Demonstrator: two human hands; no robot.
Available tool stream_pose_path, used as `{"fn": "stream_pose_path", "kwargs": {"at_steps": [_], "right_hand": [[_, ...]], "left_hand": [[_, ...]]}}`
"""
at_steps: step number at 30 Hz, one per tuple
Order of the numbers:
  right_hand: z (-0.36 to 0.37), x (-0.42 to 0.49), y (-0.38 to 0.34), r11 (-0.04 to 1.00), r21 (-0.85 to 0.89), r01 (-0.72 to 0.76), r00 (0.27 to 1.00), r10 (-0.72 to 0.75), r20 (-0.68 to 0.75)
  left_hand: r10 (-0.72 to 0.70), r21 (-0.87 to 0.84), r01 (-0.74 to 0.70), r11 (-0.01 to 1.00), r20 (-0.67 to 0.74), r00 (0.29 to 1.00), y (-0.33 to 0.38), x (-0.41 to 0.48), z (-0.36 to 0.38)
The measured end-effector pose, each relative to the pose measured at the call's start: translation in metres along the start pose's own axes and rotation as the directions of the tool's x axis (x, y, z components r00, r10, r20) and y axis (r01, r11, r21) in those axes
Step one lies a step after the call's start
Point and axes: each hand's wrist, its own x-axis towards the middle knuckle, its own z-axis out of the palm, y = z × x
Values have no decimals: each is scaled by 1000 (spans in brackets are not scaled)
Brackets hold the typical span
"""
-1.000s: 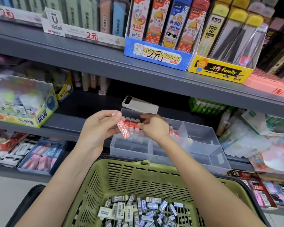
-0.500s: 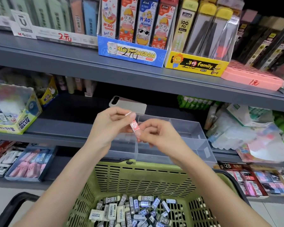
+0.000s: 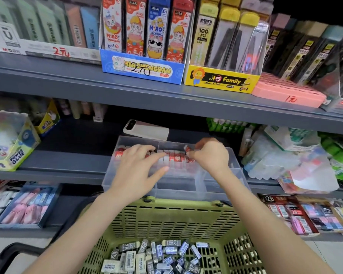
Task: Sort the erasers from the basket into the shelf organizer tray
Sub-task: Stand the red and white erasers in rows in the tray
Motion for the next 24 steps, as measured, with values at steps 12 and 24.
{"fn": "stream_pose_path", "kwargs": {"at_steps": [12, 24], "right_hand": [[17, -3, 1, 953, -288, 92, 996, -91, 19], [6, 1, 8, 739, -513, 436, 899, -382, 214]], "left_hand": [[35, 20, -34, 999, -1, 999, -6, 2, 7], [33, 5, -33, 999, 7, 999, -8, 2, 9]]}}
